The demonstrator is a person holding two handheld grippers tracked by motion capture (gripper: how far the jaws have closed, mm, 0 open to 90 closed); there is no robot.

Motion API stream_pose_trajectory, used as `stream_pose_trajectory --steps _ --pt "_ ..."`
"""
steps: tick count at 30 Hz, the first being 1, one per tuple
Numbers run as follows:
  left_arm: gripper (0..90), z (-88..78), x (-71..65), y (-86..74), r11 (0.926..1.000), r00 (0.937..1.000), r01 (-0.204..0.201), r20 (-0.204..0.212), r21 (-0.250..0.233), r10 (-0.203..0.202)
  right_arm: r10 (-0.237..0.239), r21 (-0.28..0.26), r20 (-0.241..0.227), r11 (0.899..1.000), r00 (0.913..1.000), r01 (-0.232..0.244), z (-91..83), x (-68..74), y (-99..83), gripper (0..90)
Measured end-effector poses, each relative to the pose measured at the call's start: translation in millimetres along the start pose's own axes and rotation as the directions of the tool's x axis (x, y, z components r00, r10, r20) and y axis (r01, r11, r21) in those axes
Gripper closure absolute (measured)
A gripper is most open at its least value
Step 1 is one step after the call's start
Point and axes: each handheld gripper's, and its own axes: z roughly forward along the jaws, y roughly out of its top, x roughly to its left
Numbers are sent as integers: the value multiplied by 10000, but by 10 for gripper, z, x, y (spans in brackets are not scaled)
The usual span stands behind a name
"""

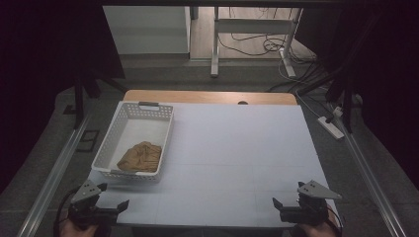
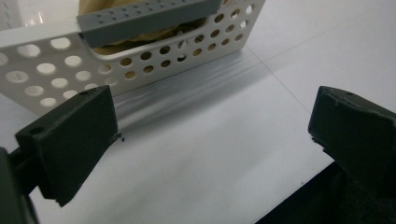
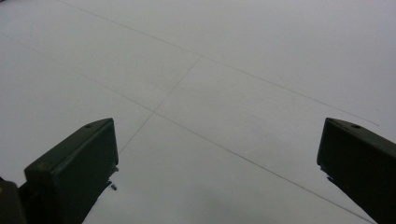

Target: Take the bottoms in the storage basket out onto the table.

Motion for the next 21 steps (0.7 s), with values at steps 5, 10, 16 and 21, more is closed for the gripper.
stream_pose_trajectory --steps 5,10,16,21 --pt "12 0 -1 0 10000 9999 16 147 51 -17 -134 72 -45 9999 9999 134 11 11 4 0" --pt "12 3 7 0 9999 9994 81 329 84 -83 -186 151 -143 9997 9997 188 18 14 7 0" --pt "8 11 30 2 9995 9986 277 448 151 -284 -216 189 -175 9996 9996 219 21 14 7 0" --pt "6 15 43 4 9991 9980 369 514 192 -378 -279 204 -215 9994 9994 283 26 15 7 0"
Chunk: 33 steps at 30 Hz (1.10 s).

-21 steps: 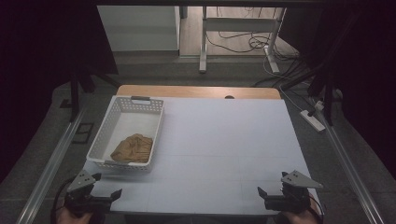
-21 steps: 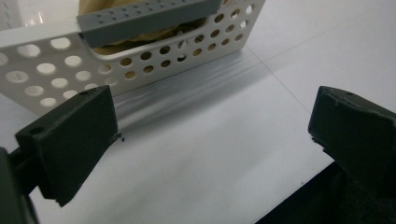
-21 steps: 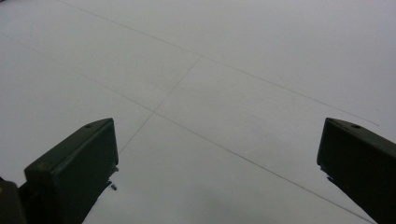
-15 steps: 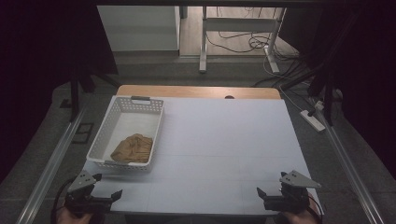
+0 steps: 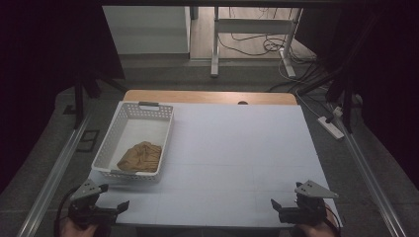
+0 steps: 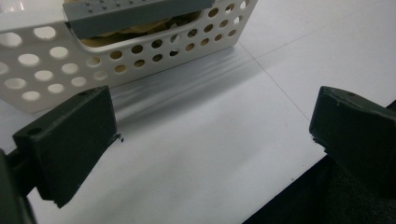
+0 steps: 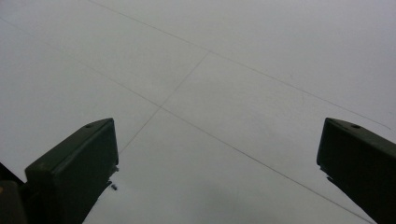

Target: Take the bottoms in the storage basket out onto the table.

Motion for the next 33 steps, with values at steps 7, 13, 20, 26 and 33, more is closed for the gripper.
stream_pose_trajectory --steps 7,13,20,26,33 --pt "1 -7 -4 2 10000 10000 -72 31 -31 72 -48 63 -70 10000 10000 48 6 6 3 0" --pt "0 -26 8 14 9992 9970 50 771 -389 -20 8 87 -93 10000 10000 -7 14 2 7 0" --pt "0 -27 -5 27 9988 9968 -122 784 -467 159 8 108 -130 9999 9999 -7 17 0 7 0" --pt "0 2 -9 37 9988 9933 -370 1079 -314 402 -18 136 -137 9999 9999 19 20 2 8 0" --pt "0 23 -45 87 9950 9878 -921 1222 -393 962 -27 177 -173 9998 9998 30 25 1 9 0"
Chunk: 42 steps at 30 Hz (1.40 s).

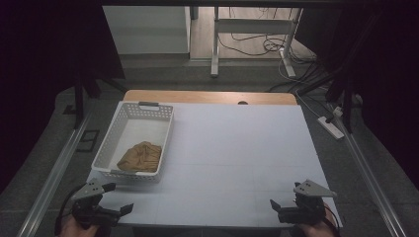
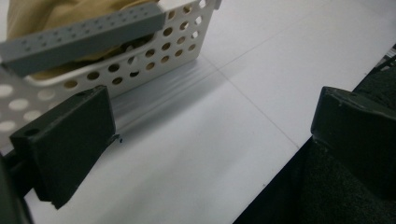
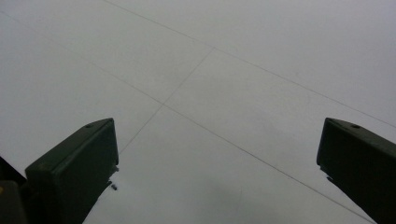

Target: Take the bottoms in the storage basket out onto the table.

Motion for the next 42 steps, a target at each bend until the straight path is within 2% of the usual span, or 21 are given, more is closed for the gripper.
stream_pose_trajectory --steps 4,12,16,21,25,35,42 --pt "0 -8 -2 26 9999 10000 -43 -46 -135 43 13 6 -7 10000 10000 -13 2 -1 1 0" --pt "0 -18 11 89 9997 9997 120 -200 -228 -124 -63 23 -4 10000 10000 63 2 2 2 0" --pt "0 2 15 111 9995 9998 137 -155 -283 -142 5 53 48 10000 10000 -5 4 -2 3 0" --pt "0 32 16 135 10000 10000 -58 -34 -27 58 10 50 25 10000 10000 -10 7 -2 2 0" --pt "0 39 25 164 10000 10000 -25 62 48 25 -4 75 27 10000 10000 4 10 0 3 0" --pt "0 76 29 280 9995 9996 -265 46 163 264 -19 96 101 10000 9999 18 12 3 4 0" --pt "0 107 73 325 9995 9993 -144 333 -286 153 3 122 114 9999 9999 -5 14 2 5 0"
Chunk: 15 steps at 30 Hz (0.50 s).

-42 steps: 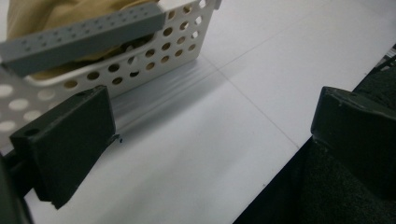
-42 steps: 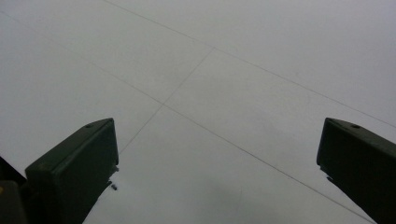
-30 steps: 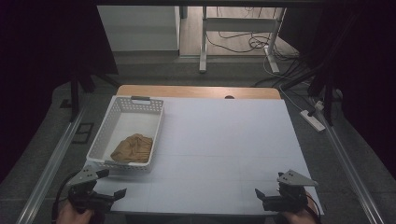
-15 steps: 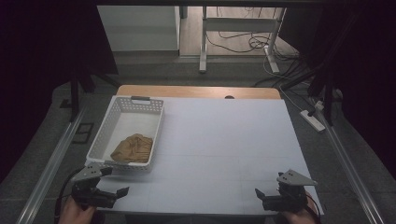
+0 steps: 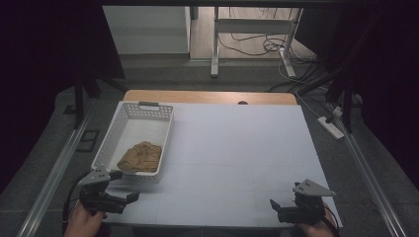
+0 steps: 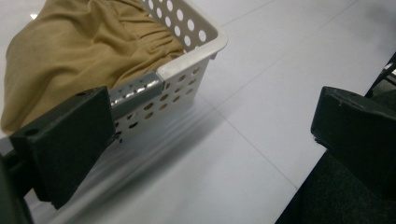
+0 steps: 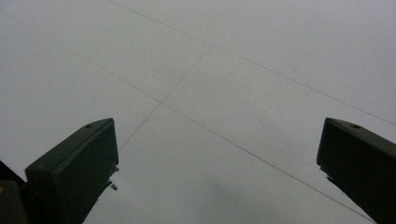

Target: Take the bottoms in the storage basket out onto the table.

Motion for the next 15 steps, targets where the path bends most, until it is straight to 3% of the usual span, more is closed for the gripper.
stream_pose_trajectory --steps 10,15 --pt "0 64 34 114 9997 9999 -162 13 202 162 -54 18 -25 10000 10000 54 2 3 0 0" --pt "0 90 73 180 9997 9992 168 351 171 -174 -42 26 -32 10000 10000 42 2 3 0 0"
